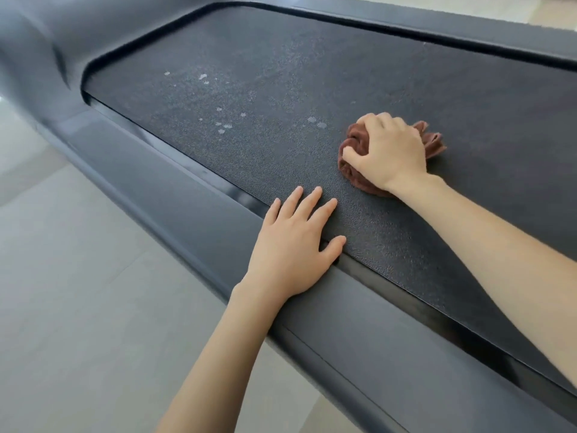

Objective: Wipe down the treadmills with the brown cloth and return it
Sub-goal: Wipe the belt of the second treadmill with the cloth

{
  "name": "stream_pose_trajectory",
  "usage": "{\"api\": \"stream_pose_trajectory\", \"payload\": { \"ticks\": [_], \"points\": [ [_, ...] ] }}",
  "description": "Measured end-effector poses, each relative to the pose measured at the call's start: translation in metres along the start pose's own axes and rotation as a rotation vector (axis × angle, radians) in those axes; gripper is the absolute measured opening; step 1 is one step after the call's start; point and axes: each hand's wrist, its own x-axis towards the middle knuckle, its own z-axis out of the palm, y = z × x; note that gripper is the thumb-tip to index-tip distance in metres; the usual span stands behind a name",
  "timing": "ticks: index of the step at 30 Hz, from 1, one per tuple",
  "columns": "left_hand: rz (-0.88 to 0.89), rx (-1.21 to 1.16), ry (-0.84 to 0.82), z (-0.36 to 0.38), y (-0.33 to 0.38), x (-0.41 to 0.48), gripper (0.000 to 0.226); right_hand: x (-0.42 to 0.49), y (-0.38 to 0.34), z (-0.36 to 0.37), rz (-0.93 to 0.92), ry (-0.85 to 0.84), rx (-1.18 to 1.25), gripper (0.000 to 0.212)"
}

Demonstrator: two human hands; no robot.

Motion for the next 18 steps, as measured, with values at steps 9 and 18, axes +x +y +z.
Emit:
{"api": "stream_pose_trajectory", "payload": {
  "ticks": [9,18],
  "points": [
    [-0.155,-0.086,0.117,-0.003,-0.006,0.000,0.052,-0.121,0.013,-0.050,-0.160,-0.035,0.086,0.050],
    [-0.146,-0.023,0.101,0.001,-0.004,0.001,0.054,-0.162,0.020,-0.061,-0.206,-0.054,0.115,0.049]
  ]
}}
